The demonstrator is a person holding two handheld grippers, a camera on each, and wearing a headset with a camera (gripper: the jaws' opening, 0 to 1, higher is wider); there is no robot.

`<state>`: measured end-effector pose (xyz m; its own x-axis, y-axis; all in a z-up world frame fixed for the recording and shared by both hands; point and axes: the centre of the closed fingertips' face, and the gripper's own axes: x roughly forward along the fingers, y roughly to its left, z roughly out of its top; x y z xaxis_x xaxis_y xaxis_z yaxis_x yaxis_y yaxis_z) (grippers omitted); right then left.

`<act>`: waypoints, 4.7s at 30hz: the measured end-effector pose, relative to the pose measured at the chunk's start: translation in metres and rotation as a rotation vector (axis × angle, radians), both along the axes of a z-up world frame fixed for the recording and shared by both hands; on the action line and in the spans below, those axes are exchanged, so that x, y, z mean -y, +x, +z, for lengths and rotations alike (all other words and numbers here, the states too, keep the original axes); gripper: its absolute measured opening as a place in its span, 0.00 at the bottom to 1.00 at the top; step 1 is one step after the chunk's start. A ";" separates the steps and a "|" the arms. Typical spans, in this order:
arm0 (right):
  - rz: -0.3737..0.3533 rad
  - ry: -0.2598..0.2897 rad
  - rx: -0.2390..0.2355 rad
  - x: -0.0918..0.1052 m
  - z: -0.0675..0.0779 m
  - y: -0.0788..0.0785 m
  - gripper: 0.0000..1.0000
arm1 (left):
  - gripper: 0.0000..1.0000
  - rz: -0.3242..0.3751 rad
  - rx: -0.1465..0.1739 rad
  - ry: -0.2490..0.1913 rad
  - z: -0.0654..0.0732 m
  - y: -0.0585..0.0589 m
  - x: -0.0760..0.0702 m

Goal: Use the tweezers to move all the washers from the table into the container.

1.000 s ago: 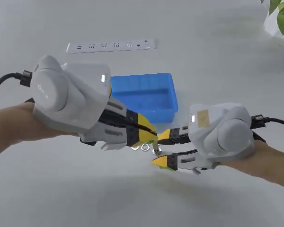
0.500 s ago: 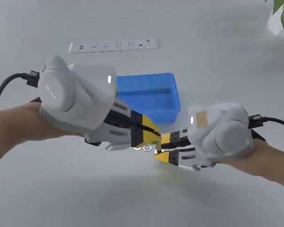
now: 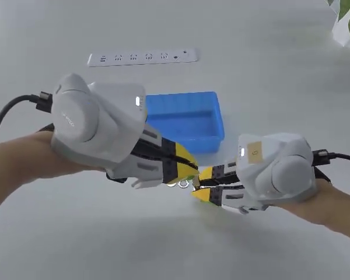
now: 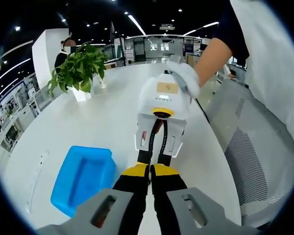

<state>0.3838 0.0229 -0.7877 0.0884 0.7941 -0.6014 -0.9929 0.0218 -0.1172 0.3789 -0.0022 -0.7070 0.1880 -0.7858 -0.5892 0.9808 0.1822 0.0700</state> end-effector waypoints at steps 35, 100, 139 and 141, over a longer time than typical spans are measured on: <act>-0.065 0.077 0.017 0.007 0.048 0.009 0.08 | 0.56 0.234 0.006 -0.112 0.016 -0.003 -0.038; -0.170 0.100 -0.003 -0.068 0.022 0.122 0.08 | 0.99 0.653 0.020 -0.137 0.000 -0.023 -0.142; -0.097 0.101 0.001 -0.064 0.036 0.106 0.07 | 0.38 0.381 0.056 -0.266 0.035 0.110 -0.070; -0.097 0.107 -0.005 -0.065 0.037 0.106 0.07 | 0.37 0.374 0.058 -0.263 0.035 0.110 -0.069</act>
